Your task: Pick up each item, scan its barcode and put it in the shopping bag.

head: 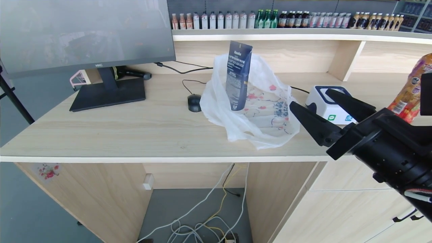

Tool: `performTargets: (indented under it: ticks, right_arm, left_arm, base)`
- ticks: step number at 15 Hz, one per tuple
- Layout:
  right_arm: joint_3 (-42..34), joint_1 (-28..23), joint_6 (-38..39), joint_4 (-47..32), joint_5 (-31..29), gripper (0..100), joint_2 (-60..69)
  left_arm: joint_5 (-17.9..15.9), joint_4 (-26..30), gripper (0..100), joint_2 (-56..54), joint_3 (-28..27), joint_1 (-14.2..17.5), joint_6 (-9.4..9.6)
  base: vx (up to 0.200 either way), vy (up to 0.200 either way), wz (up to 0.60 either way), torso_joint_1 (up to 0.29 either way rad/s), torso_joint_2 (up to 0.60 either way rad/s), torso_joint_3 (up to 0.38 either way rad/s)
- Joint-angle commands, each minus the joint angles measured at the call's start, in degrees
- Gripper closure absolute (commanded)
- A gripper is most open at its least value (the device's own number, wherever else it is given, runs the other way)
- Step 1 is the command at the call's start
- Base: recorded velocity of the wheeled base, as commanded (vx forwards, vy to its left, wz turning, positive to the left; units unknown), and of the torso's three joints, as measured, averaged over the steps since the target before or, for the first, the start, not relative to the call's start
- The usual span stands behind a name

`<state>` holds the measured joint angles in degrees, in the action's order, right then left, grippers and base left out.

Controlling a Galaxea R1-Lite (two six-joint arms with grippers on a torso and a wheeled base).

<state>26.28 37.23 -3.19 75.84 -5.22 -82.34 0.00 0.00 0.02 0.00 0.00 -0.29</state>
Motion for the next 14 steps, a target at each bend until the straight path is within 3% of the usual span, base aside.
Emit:
performTargets:
  ticks: [1,14]
  right_arm:
    - [-0.36,0.12,-0.06,0.19,0.03,0,0.07]
    - [-0.53,-0.93,0.03,0.28,0.03,0,-0.11]
  left_arm:
    - [0.00,0.00,100,-0.02,0.00,0.00,-0.06]
    - [0.00,0.00,100,-0.02,0.00,0.00,-0.32]
  base:
    - [0.000,-0.200,0.00,0.017,0.00,0.002]
    - [0.000,-0.200,0.00,0.000,0.00,0.001]
